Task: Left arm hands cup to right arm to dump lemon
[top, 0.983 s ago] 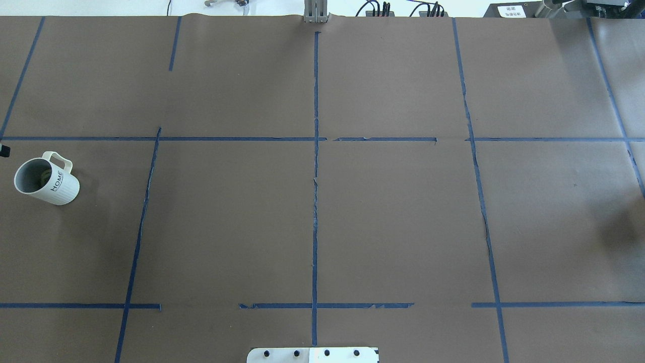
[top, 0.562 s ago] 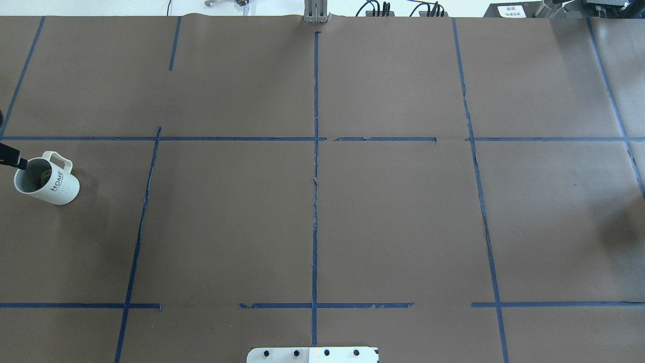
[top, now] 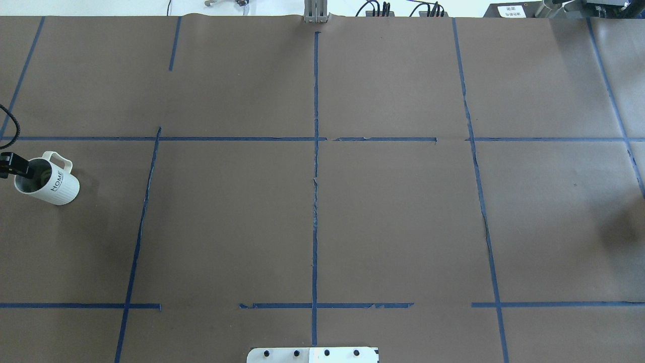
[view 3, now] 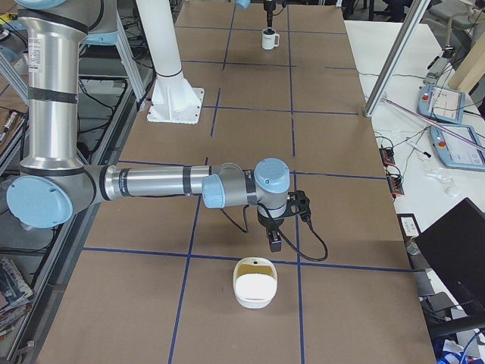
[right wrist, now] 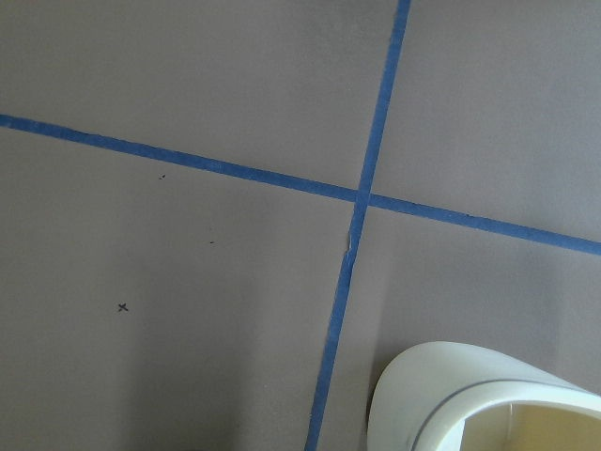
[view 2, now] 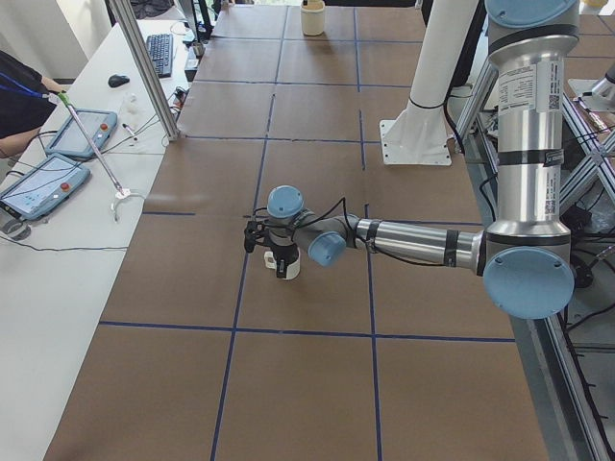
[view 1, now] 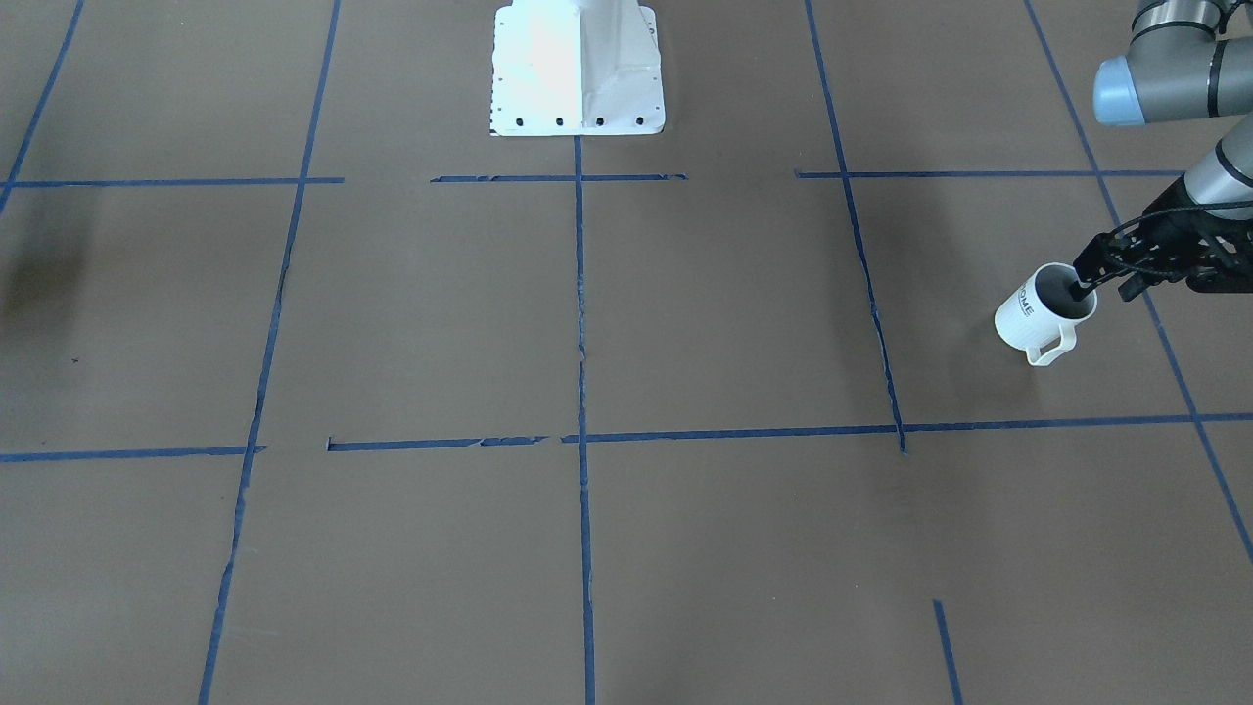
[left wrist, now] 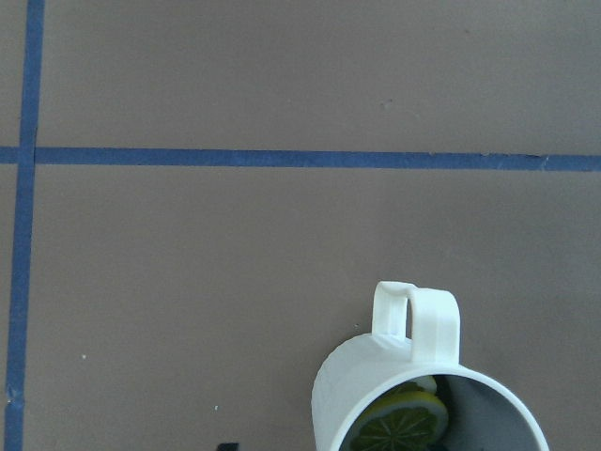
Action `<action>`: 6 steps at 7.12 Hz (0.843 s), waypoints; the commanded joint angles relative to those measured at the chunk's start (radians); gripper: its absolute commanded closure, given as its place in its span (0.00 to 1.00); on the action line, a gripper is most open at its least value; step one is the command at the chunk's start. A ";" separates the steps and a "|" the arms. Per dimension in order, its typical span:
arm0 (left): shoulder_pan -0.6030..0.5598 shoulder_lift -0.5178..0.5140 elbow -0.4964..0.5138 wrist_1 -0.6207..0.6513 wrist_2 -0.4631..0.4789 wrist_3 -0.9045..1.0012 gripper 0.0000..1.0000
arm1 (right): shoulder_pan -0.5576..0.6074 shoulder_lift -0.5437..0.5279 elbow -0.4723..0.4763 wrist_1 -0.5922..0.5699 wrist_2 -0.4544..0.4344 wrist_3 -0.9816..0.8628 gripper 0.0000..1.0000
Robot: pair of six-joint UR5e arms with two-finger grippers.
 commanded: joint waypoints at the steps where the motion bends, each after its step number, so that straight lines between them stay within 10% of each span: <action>1: 0.001 0.000 0.005 -0.001 0.003 0.002 0.67 | 0.000 0.000 0.000 0.000 0.000 0.000 0.00; 4: 0.012 0.000 0.005 -0.001 0.004 0.003 0.67 | 0.000 0.000 -0.003 0.000 0.000 0.000 0.00; 6: 0.011 -0.002 -0.007 -0.001 0.003 0.000 1.00 | 0.000 0.000 -0.005 0.000 0.000 0.000 0.00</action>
